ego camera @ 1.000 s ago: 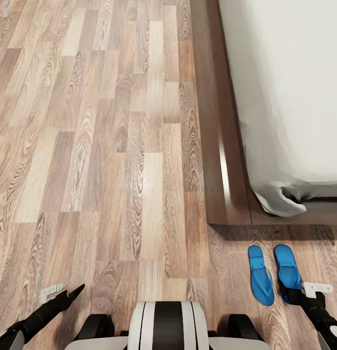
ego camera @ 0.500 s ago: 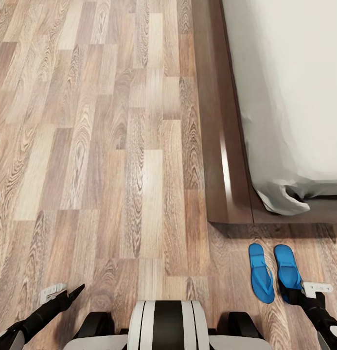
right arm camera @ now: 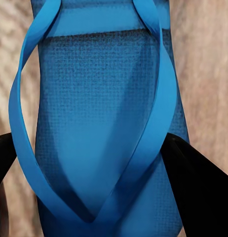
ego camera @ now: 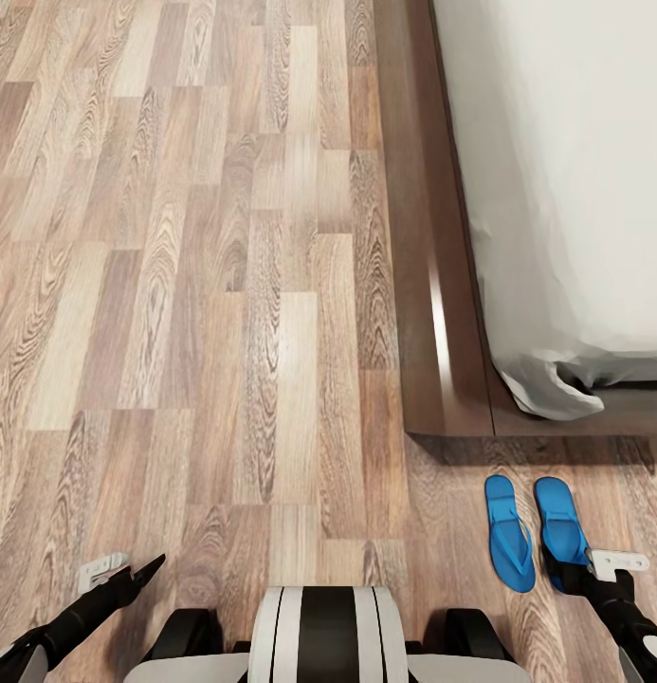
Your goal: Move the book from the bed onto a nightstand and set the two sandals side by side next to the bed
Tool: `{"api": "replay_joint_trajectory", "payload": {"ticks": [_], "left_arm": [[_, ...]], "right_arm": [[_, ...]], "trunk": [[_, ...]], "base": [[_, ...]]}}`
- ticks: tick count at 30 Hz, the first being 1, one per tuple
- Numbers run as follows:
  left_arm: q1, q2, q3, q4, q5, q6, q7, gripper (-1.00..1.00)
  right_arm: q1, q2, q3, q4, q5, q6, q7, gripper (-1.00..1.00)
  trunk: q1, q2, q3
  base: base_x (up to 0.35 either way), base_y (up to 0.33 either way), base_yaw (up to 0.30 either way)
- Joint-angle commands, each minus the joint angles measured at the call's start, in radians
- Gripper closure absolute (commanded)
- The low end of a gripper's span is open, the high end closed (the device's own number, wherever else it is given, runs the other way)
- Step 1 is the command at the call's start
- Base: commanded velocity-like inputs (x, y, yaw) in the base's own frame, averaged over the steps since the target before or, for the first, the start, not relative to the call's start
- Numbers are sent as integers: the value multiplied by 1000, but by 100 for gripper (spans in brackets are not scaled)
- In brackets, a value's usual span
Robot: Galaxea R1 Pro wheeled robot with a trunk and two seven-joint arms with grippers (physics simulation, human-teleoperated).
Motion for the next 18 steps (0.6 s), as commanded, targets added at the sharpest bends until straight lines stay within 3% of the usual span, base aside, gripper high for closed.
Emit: {"api": "replay_joint_trajectory", "payload": {"ticks": [1, 18], "left_arm": [[0, 0, 3, 1, 4, 4, -5, -100], [0, 0, 3, 1, 4, 4, -6, -100]], "right_arm": [[0, 0, -4, 1, -4, -3, 7, 100], [0, 0, -4, 1, -4, -3, 9, 100]], "trunk": [[0, 0, 0], [0, 0, 0]], "base": [[0, 0, 0], [0, 0, 0]]}}
